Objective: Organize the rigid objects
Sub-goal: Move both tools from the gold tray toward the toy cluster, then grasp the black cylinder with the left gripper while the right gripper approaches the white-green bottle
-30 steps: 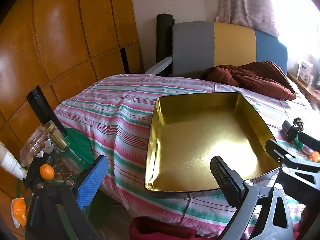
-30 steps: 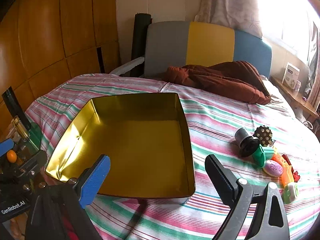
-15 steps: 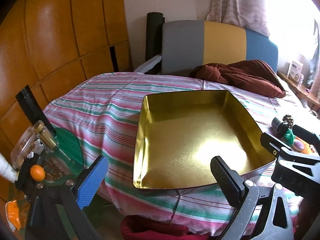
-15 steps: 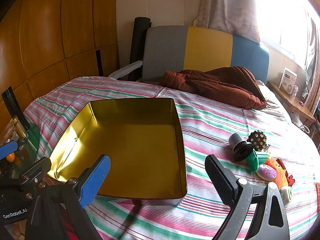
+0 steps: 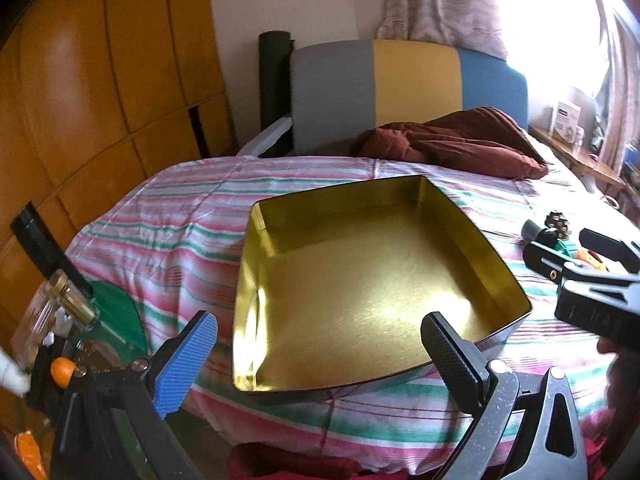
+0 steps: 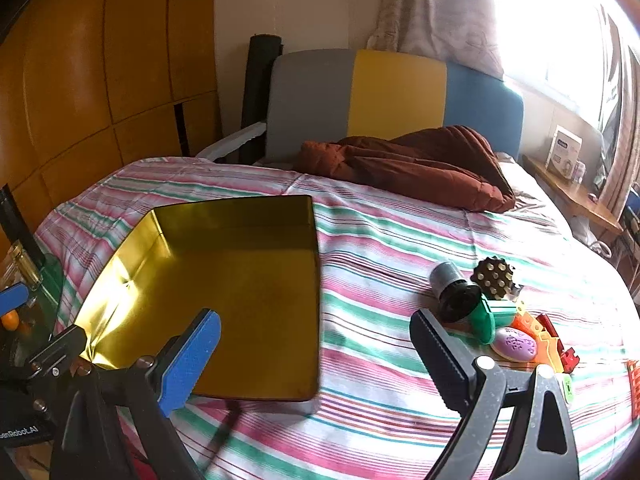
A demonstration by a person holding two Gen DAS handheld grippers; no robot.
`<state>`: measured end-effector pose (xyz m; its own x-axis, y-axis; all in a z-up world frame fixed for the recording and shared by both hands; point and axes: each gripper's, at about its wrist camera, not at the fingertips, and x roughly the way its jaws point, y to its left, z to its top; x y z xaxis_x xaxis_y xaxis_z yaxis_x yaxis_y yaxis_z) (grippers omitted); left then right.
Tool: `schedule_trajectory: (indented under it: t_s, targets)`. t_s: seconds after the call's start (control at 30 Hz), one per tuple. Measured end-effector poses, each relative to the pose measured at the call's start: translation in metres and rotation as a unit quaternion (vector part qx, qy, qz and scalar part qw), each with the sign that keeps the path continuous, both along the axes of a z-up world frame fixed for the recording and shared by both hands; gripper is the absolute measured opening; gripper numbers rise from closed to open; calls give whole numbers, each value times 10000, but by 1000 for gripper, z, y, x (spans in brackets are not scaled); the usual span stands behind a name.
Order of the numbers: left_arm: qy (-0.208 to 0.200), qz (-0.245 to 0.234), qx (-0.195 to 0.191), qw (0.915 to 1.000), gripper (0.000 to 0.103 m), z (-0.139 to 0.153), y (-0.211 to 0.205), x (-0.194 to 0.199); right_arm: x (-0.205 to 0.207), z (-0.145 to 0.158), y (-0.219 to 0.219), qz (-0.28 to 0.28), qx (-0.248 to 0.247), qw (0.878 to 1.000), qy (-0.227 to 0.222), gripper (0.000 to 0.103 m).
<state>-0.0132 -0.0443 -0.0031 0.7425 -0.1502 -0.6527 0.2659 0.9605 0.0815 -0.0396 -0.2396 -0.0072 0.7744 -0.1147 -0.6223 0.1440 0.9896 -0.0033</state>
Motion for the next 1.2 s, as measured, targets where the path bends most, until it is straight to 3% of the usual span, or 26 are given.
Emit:
schedule_trajectory:
  t_s: [0.2,0.4,0.6,0.67,0.73,0.87,1.03,1.13,1.2]
  targets:
    - [159,-513,-89,9985,103,-1,-21,2,-6,-2,-65,-303,416,9983,280,97]
    - [228,-1112,27,9935,103,-2,-56,1,-25,-3,-167,-1335,690,9881,320,98]
    - [240,-1593,161,9868,103,1,-93,-2,-45,-23,-253,-2323,683,9690,489,98]
    - [273,-1744,196,9841,103,2,-107,-1,-55,-33,-275,-2608,968,9593,494,98]
    - [360,-1879,182,9814,103,2,-121,1,-65,-38,-297,-2877,1579,9437,424,98]
    - [640,-2084,105,9759,102,1,-154,9,-83,-35,-318,-3057,2167,9271,62,98]
    - [1032,-2191,-135,9701,99,4,-194,27,-81,-33,-315,-2919,2433,9250,-24,98]
    - [1245,-2192,-204,9675,91,1,-220,43,-77,-31,-313,-2799,2407,9293,-86,98]
    - [1437,-2168,-300,9651,77,-4,-232,54,-75,-28,-309,-2702,2383,9328,-74,98]
